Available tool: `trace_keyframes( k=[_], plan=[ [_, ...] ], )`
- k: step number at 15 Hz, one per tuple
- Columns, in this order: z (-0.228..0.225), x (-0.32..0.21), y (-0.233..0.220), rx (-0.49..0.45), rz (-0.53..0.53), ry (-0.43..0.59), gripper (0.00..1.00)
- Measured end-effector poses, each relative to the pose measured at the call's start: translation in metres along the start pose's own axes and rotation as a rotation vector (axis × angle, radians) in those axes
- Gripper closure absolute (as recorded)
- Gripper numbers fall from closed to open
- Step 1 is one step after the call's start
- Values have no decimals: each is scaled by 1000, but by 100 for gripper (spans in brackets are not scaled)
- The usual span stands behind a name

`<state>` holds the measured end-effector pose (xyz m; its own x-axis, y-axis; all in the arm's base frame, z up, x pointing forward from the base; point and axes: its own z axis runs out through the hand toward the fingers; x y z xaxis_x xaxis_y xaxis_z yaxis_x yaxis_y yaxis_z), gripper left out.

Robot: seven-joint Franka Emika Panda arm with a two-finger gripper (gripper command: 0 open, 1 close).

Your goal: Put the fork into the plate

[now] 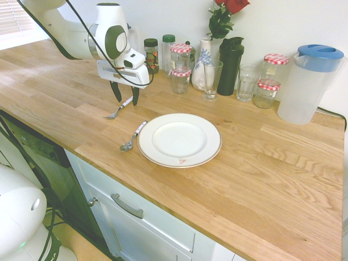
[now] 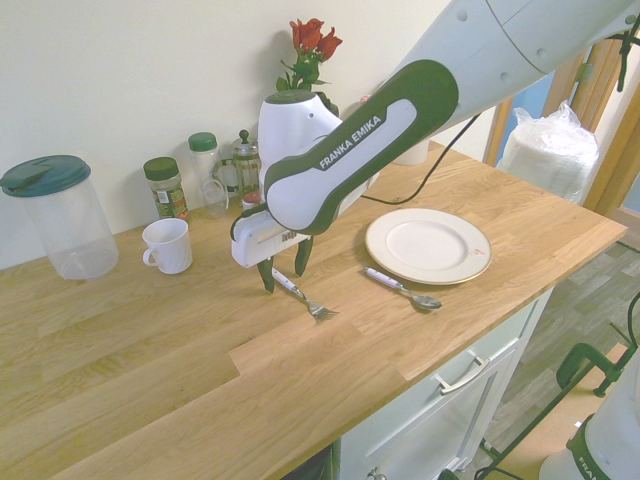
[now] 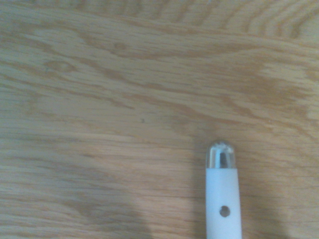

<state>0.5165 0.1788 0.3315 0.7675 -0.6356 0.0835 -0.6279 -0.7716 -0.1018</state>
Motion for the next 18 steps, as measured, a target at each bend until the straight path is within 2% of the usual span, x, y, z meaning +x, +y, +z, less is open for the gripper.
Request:
trace_keyframes(
  k=[18],
  plan=[
    [2,-1,-5,11,1,-3,100]
  ],
)
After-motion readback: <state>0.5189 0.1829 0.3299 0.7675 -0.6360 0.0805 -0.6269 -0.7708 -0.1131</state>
